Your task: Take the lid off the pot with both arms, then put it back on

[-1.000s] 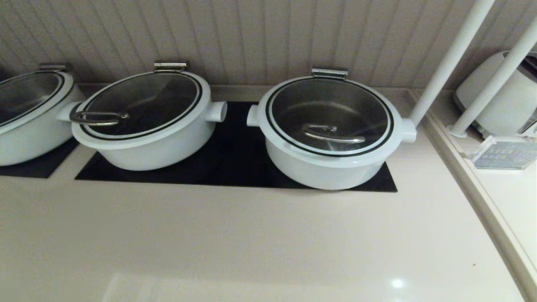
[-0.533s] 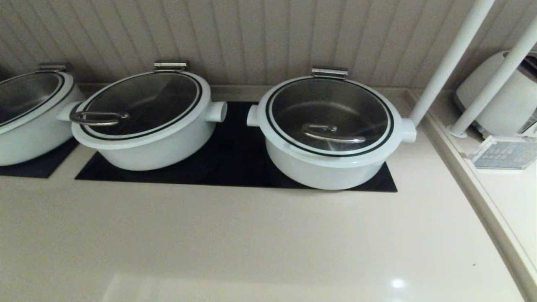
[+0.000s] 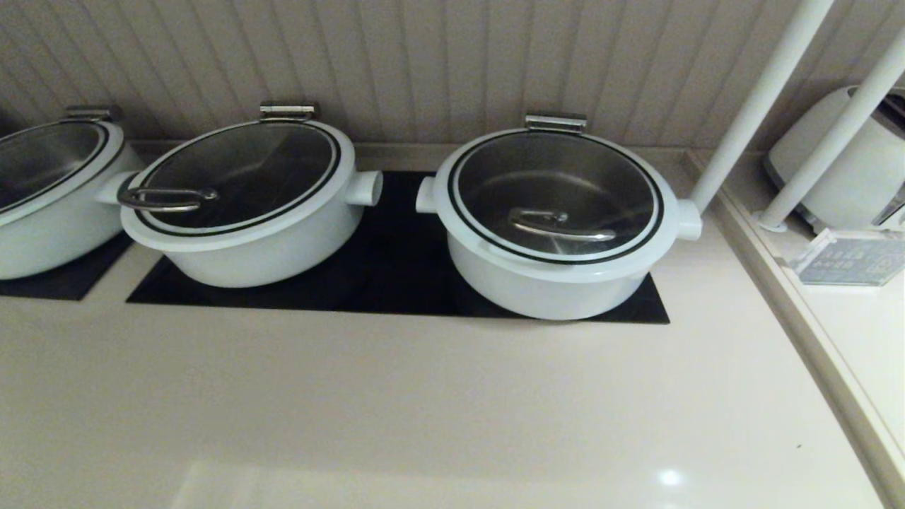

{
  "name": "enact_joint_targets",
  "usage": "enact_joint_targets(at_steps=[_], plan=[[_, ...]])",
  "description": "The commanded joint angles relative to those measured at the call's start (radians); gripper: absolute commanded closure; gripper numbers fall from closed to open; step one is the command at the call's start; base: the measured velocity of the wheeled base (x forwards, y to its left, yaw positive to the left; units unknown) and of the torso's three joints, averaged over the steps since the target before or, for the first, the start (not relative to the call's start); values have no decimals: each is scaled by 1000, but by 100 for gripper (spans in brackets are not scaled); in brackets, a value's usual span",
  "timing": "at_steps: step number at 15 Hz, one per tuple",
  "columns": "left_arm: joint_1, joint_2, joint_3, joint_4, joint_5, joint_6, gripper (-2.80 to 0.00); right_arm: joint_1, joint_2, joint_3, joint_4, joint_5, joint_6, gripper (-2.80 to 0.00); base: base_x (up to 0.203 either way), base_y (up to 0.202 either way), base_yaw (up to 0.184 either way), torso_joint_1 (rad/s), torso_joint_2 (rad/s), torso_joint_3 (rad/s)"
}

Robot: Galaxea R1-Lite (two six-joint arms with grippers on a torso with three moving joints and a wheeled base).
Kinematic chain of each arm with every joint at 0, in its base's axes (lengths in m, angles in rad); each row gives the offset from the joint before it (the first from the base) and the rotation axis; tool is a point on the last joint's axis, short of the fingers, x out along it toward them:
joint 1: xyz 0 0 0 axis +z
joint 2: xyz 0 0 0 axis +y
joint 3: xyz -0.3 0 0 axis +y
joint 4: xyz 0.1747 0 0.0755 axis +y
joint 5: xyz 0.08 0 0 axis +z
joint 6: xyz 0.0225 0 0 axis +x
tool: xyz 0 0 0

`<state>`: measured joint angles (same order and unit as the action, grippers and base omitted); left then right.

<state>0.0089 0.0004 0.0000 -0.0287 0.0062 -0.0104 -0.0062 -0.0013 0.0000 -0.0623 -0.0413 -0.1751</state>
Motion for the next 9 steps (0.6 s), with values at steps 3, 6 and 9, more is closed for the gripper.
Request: enact_joint_targets(at_steps=[3,6,9], plan=[[0,1,0,0,0,0,0,0,1,0,-1,0,-1,0,0,0,0,0,0,0],[0,1,0,0,0,0,0,0,1,0,0,0,-6,0,0,0,0,0,0,0],[0,1,0,0,0,0,0,0,1,0,1,1,-11,0,0,0,0,0,0,0]])
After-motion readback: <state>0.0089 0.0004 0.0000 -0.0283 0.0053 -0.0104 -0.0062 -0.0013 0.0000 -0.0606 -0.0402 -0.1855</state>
